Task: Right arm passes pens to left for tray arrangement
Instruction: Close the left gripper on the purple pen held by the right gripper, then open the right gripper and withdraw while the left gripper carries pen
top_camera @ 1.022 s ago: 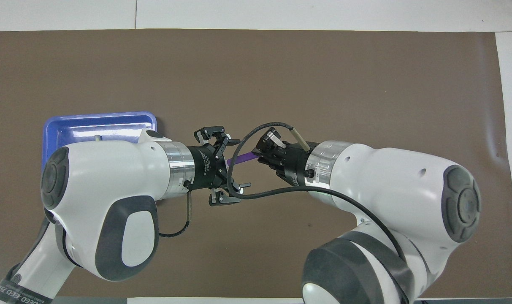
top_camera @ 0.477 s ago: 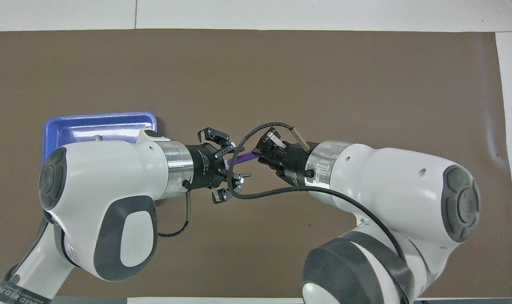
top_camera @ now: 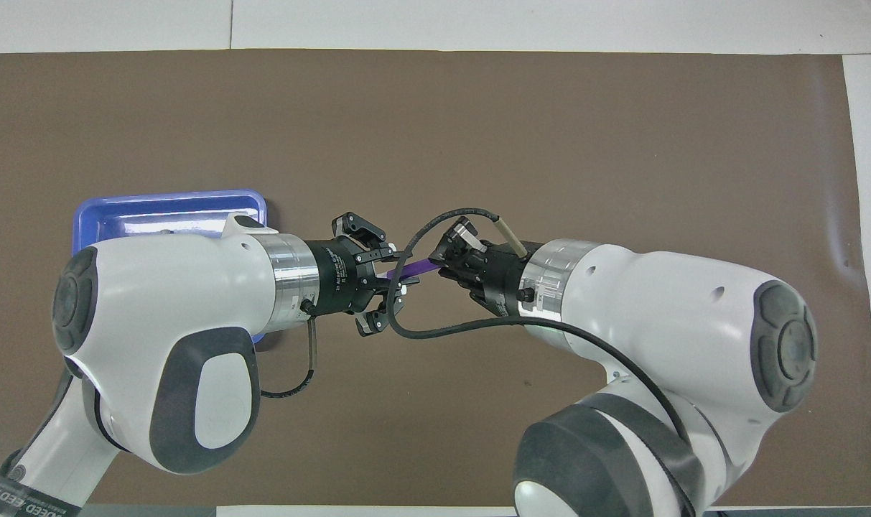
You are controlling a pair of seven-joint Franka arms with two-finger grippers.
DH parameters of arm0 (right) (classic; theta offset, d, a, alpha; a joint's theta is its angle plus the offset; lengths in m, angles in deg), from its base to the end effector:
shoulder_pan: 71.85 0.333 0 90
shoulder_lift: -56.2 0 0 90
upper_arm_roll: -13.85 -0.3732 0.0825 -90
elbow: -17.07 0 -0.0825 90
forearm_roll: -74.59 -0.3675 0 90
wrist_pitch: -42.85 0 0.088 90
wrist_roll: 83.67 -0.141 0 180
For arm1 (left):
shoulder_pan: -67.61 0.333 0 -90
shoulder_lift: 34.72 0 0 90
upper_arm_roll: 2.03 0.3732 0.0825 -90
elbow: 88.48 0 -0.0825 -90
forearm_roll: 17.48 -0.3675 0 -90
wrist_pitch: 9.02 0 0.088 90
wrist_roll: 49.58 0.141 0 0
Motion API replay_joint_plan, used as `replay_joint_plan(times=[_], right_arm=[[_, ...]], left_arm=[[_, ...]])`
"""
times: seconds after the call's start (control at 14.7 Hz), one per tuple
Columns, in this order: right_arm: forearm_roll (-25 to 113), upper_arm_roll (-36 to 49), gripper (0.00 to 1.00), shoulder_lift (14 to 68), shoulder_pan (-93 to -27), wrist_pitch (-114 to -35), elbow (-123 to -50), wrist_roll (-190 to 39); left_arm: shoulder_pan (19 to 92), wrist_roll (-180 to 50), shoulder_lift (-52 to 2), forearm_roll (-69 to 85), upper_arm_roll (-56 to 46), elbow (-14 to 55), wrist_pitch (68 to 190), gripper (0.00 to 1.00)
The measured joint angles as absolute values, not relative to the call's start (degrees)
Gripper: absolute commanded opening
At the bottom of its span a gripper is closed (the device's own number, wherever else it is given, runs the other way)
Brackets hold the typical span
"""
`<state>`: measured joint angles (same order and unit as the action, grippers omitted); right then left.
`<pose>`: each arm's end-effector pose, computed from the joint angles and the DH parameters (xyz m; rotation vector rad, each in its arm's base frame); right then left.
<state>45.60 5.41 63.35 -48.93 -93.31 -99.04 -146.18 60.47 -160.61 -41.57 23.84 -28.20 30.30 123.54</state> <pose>0.4625 0.3061 0.5900 -2.3106 1.0105 -0.0219 0.4365 -0.3339 0.5534 1.6559 1.9907 -0.5694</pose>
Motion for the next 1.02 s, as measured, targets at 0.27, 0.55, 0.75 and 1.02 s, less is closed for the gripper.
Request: replay_joint_plan(times=[0.27,0.55,0.75,1.02], right_arm=[[45.5,5.5,0.00,63.3,-49.0,-93.9,-99.1,-146.2],[44.7,5.6,0.54,63.3,-49.0,-94.2,-99.1,-146.2],[44.0,5.6,1.00,63.3,-49.0,-94.4,-99.0,-146.2],[44.1,5.8,1.00,63.4,-49.9,-91.0,-98.9,-140.4]], left_arm=[[60.4,-159.7,-41.7,23.8,-28.3,30.3,123.5,0.00],[60.5,-159.4,-41.9,23.8,-28.2,30.3,123.5,0.00],[61.0,-159.3,-42.0,23.7,-28.1,30.0,123.9,0.00],[62.9,-157.6,-42.0,22.6,-28.1,29.8,123.9,0.00]])
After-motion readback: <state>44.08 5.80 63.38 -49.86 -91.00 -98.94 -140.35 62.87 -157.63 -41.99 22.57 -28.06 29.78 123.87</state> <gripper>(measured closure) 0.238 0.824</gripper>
